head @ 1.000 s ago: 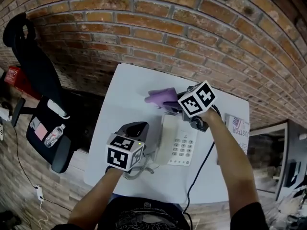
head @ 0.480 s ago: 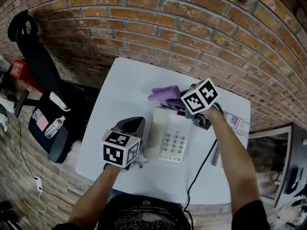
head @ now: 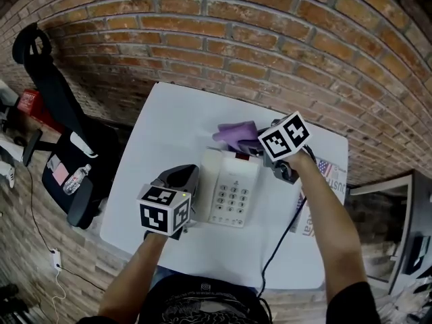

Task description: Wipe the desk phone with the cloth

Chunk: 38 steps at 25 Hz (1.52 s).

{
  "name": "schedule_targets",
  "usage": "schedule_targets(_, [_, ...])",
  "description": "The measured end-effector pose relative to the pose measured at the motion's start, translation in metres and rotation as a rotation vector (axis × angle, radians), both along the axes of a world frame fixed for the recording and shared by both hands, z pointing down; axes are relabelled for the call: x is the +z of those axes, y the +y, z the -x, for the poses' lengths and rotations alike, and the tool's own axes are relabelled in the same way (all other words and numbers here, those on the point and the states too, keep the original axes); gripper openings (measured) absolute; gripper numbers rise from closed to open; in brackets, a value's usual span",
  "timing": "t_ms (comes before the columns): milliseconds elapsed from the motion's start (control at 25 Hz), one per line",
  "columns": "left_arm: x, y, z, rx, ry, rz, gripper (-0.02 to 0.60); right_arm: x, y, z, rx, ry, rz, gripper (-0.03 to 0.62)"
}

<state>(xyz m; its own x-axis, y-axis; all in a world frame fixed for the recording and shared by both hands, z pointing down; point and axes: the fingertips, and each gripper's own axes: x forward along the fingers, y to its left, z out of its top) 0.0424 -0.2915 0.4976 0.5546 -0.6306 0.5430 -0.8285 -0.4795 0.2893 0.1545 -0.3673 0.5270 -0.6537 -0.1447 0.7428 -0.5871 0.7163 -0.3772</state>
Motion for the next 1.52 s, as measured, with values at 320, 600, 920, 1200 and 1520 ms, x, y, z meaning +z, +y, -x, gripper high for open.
schedule_targets(320, [-0.009, 0.006, -0.015, -0.024, -0.01, -0.017, 0.005, -0.008, 0.006, -0.03, 0.08, -0.038, -0.026, 0.046])
schedule_targets(600, [-0.038, 0.004, -0.018, -0.02, -0.019, -0.064, 0.005, -0.051, 0.011, -0.058, 0.215, -0.093, -0.15, 0.046])
schedule_targets(920, [-0.08, -0.003, -0.023, 0.046, -0.007, -0.145, 0.005, -0.114, 0.048, -0.074, 0.319, -0.134, -0.31, 0.046])
schedule_targets(1200, [-0.102, 0.004, -0.019, 0.115, 0.027, -0.189, 0.005, -0.156, 0.093, -0.077, 0.464, -0.123, -0.45, 0.045])
schedule_targets(1520, [-0.118, 0.014, 0.011, 0.144, 0.044, -0.233, 0.005, -0.18, 0.138, -0.068, 0.682, -0.129, -0.571, 0.046])
